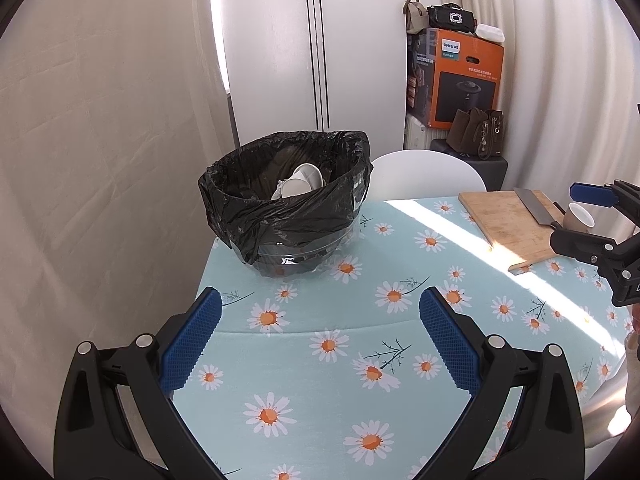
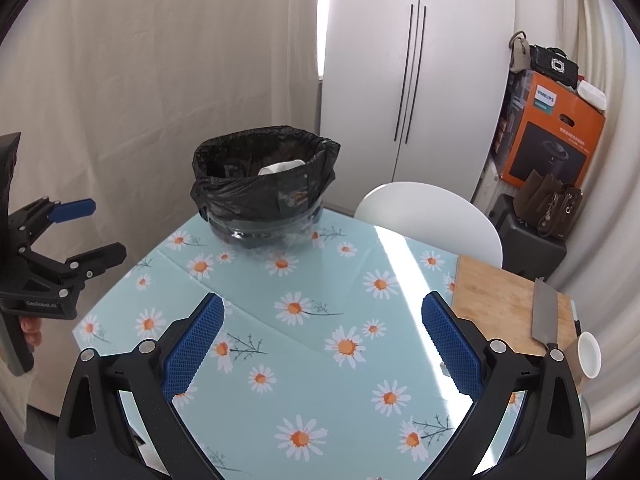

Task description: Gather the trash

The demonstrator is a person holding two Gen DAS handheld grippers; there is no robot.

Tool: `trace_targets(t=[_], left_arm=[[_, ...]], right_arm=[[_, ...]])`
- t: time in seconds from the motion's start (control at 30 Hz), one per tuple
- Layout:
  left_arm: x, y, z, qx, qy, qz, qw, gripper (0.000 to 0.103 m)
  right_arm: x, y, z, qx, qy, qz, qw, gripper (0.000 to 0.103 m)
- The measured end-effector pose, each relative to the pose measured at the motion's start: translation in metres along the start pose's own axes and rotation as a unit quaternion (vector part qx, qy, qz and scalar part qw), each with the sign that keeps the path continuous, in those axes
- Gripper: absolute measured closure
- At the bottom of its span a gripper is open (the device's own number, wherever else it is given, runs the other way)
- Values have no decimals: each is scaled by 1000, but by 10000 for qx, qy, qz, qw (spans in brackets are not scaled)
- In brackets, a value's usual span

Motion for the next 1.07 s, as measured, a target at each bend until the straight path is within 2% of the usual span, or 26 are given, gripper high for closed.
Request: trace_targets(t=[0.4, 0.83, 1.07], left_arm=[[-1, 1, -8, 36, 61, -49, 10000, 6], [0, 2, -9, -42, 44, -55, 10000, 6], [-3, 4, -9, -53, -159, 123, 9998, 6]], right_arm=[[-1, 8, -1, -152, -52, 30, 9999, 8], [-3, 7, -9, -55, -53, 124, 9999, 8], [-6, 3, -12, -89, -70, 74, 9999, 8]])
Point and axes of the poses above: each gripper's, at about its wrist camera, not at the fingertips, and y roughly against the way its jaws point, x to its left, z to its top, the point moved 7 cm from there along -y, roughly the way its jaws point, and after that the axes turned 4 degrees about -z, right-handed, at the moved point
